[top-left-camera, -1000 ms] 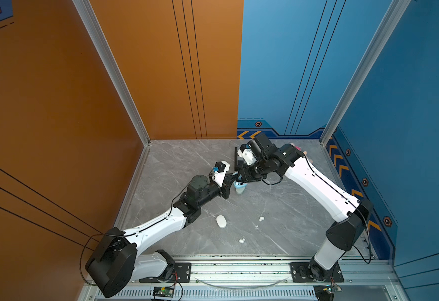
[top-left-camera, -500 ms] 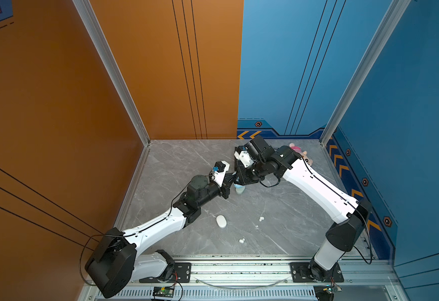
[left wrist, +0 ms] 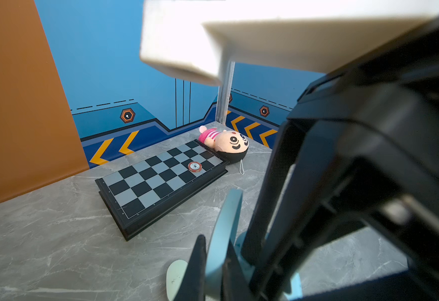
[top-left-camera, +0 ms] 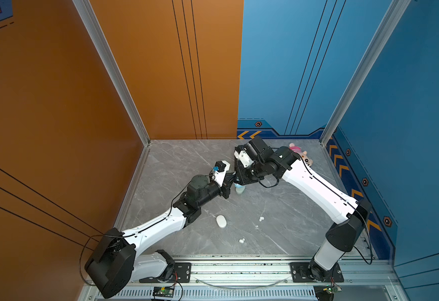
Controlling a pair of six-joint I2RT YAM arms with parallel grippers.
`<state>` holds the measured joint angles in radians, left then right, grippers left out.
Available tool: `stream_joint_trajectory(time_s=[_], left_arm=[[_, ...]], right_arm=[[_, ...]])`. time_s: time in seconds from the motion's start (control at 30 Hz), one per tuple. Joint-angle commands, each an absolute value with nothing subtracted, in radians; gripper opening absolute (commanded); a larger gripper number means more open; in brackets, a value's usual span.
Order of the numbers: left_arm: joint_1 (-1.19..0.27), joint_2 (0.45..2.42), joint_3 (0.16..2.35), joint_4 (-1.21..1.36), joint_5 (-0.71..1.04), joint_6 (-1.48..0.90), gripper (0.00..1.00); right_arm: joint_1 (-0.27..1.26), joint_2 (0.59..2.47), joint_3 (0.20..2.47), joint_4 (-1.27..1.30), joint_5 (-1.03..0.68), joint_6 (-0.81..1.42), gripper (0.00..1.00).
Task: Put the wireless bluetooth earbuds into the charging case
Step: 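Lower the earbud into the empty case slot and open the right gripper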
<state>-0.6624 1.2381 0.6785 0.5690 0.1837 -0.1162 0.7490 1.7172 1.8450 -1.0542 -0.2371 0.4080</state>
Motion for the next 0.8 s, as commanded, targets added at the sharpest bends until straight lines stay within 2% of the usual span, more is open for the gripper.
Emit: stream_joint_trajectory(time_s=[0.0,0.3,0.77], left_arm=[[-0.672,1.204,0.707,0.598,0.176,-0.104,0.00],[-0.672,1.203,0.702,0.597,0.170,-0.105,0.00],[-0.666,1.200,0.703,0.598,0.176,-0.124,0.00]], right_arm=[[0.756,1.738,1.842,-1.046,-0.204,0.396,0.30],[0.756,1.717,1.842,-1.037,-0.206,0.395,0.18],[0.758,1.636,1.753,-0.953,-0.209,0.355,0.17]])
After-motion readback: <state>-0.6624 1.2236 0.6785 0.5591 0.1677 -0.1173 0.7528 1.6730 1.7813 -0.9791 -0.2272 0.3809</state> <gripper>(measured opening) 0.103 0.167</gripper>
